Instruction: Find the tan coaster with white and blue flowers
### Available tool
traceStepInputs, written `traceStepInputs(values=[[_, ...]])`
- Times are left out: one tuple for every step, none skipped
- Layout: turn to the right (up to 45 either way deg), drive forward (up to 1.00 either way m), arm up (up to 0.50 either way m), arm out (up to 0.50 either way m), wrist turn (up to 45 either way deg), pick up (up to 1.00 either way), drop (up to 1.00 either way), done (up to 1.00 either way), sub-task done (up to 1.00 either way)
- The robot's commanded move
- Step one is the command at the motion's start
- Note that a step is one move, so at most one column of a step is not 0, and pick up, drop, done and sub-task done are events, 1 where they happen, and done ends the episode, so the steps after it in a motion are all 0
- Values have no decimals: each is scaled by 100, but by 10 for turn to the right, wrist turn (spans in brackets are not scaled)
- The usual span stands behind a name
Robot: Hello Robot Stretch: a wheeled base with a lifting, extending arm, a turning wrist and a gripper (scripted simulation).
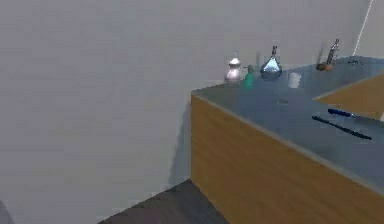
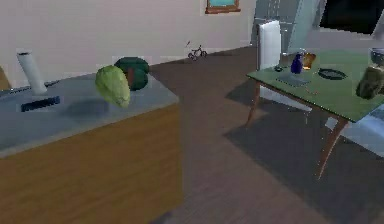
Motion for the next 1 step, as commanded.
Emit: traceStepInputs(values=[[0, 75, 0, 0, 0, 0, 0, 0, 0]])
